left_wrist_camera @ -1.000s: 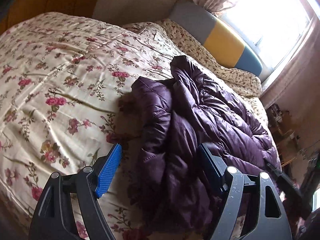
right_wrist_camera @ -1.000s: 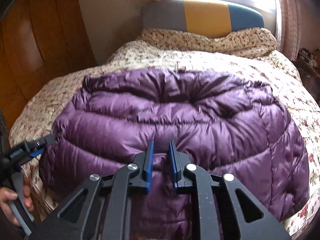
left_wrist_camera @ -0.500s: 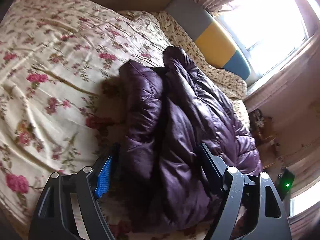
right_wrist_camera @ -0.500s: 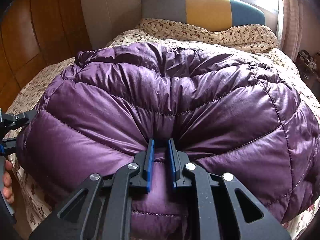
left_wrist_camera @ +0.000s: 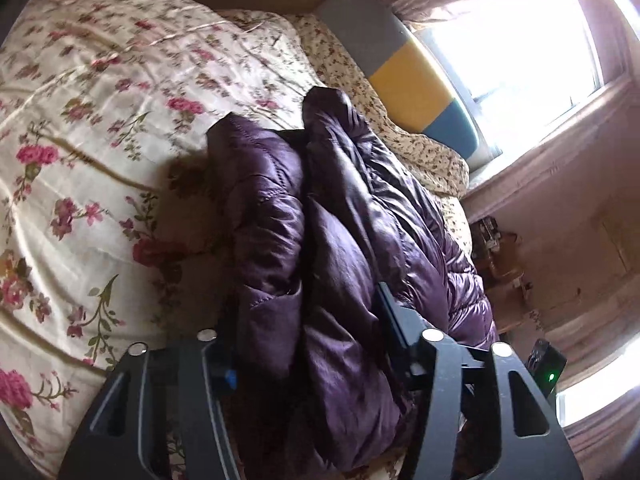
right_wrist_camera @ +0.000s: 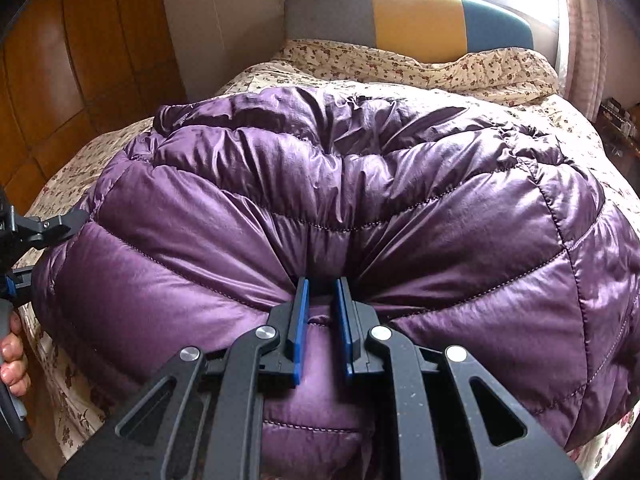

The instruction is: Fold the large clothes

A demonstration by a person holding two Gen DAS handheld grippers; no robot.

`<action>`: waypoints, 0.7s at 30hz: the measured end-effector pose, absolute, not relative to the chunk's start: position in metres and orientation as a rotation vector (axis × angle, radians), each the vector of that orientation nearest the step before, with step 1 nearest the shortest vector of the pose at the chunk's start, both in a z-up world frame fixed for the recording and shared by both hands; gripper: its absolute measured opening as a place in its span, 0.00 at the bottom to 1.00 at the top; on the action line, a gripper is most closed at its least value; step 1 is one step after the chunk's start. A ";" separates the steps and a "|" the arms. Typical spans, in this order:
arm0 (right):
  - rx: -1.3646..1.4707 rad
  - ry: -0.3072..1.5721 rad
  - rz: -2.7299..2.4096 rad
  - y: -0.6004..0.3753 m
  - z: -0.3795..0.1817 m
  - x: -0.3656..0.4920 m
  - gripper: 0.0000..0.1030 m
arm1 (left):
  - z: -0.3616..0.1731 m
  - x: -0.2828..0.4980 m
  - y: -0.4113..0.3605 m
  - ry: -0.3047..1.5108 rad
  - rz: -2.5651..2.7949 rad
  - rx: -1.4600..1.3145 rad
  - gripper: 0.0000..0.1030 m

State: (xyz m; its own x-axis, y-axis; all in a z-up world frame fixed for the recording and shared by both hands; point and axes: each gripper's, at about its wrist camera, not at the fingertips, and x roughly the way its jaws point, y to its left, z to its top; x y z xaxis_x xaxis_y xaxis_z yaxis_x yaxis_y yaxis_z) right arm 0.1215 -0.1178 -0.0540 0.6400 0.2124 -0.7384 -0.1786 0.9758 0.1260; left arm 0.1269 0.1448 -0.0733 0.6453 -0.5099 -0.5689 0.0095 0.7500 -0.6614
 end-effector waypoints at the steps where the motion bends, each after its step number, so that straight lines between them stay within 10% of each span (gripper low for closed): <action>1: 0.042 0.848 0.224 -0.118 -0.054 0.122 0.13 | -0.072 0.128 0.144 0.824 -0.327 -0.663 0.44; 9: 0.038 0.845 0.220 -0.118 -0.053 0.122 0.13 | -0.051 0.123 0.133 0.781 -0.382 -0.604 0.26; 21: 0.061 0.848 0.236 -0.126 -0.053 0.120 0.12 | 0.003 0.121 0.089 0.692 -0.541 -0.556 0.26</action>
